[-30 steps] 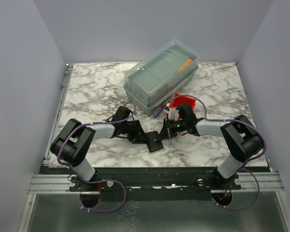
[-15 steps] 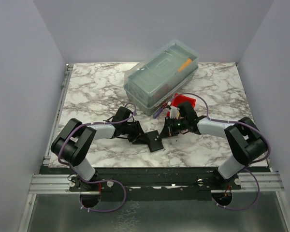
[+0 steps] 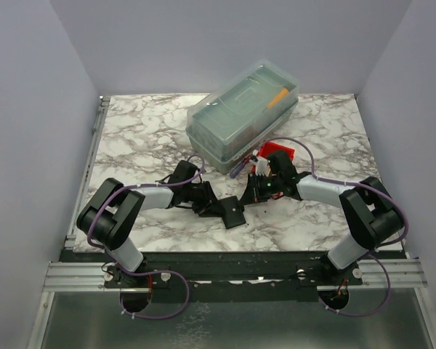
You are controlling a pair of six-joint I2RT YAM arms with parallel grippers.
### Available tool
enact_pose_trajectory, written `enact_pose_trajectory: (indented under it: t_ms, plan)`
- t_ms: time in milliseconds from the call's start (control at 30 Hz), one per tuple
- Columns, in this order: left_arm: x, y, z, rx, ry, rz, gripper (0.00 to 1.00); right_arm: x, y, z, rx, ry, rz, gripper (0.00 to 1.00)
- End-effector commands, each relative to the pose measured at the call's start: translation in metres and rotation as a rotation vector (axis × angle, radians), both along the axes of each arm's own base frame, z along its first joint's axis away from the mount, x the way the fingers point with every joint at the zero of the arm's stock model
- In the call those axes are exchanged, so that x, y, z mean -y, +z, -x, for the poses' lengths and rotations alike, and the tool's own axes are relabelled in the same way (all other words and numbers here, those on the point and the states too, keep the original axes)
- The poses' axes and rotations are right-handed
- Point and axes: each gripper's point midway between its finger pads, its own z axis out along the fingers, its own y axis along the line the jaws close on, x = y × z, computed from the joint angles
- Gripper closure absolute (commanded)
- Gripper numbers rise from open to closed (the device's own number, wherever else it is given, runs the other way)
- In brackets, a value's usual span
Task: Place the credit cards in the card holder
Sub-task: Close the card holder at the center of the board.
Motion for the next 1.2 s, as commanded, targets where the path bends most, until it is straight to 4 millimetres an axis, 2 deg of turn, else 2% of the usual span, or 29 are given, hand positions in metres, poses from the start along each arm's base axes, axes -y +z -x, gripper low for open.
enact_pose_trajectory:
  t_ms: [0,133,267,533,700,733,800,933,1000,1167]
  plan:
    - [0.005,0.002,-0.002,0.006,-0.010,0.023,0.65,-0.005,0.011,0.002,0.008,-0.003,-0.060,0.89]
    - [0.007,0.000,0.002,-0.020,-0.019,0.041,0.63,-0.004,0.015,0.000,0.029,-0.007,-0.053,0.90]
    - [0.009,-0.002,0.003,-0.031,-0.022,0.050,0.59,-0.004,0.019,0.002,0.046,0.015,-0.056,0.99]
    - [0.010,-0.005,-0.006,0.004,-0.024,0.023,0.59,-0.002,0.016,0.010,0.040,0.060,-0.034,1.00]
    - [0.012,-0.006,-0.013,0.018,-0.031,0.010,0.59,0.002,0.012,0.005,0.050,0.057,0.028,1.00]
    - [0.012,-0.006,-0.013,0.021,-0.035,0.008,0.59,0.002,0.013,0.004,0.055,0.053,0.034,0.99]
    - [0.011,-0.005,-0.013,0.027,-0.035,0.005,0.59,0.003,0.013,0.001,0.059,0.036,0.044,0.90]
    - [0.010,-0.005,-0.012,0.028,-0.036,0.003,0.59,0.002,0.013,-0.002,0.058,0.022,0.045,0.78]
    - [0.009,-0.006,-0.011,0.028,-0.038,0.002,0.59,0.002,0.013,-0.004,0.062,0.016,0.054,0.75]
    - [0.008,-0.007,-0.009,0.028,-0.036,-0.002,0.59,0.004,0.011,-0.007,0.062,0.014,0.077,0.74]
